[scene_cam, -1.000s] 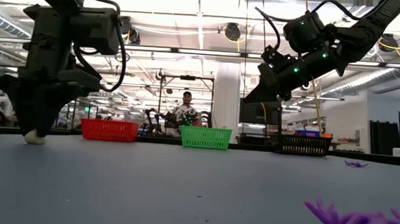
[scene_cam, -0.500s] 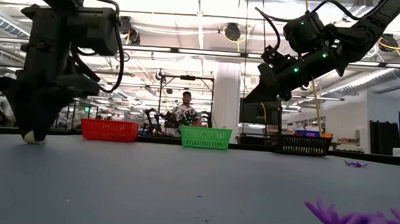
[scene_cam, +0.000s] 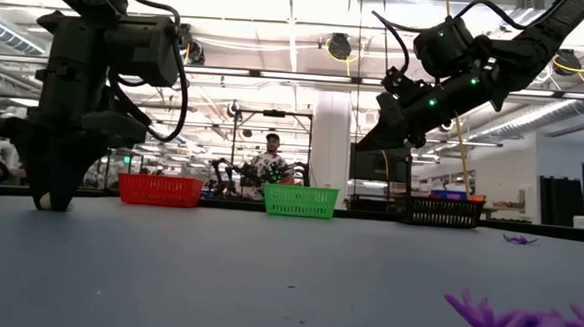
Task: Sort Halloween decoration
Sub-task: Put the white skull toy into the black bin
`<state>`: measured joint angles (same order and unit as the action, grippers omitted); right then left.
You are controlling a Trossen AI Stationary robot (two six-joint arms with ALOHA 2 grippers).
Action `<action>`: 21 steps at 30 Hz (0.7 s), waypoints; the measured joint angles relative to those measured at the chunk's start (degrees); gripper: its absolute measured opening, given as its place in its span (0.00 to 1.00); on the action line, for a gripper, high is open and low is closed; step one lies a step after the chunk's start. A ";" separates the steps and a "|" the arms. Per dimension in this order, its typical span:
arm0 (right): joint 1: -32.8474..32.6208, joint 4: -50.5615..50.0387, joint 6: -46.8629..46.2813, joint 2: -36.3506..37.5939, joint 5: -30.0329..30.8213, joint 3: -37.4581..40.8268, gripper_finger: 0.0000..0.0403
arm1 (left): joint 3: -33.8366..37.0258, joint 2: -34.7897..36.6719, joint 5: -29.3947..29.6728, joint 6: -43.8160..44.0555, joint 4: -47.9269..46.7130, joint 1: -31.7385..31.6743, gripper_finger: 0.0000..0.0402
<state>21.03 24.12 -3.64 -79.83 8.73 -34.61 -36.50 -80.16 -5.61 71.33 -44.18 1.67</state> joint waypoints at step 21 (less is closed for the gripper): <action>-0.66 -0.90 1.90 0.00 0.25 0.00 0.00 | -0.89 0.05 -6.40 -38.72 35.29 -17.88 0.12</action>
<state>20.38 23.22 -1.74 -79.83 8.99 -34.61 -37.39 -80.11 -12.01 32.61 -8.88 -16.21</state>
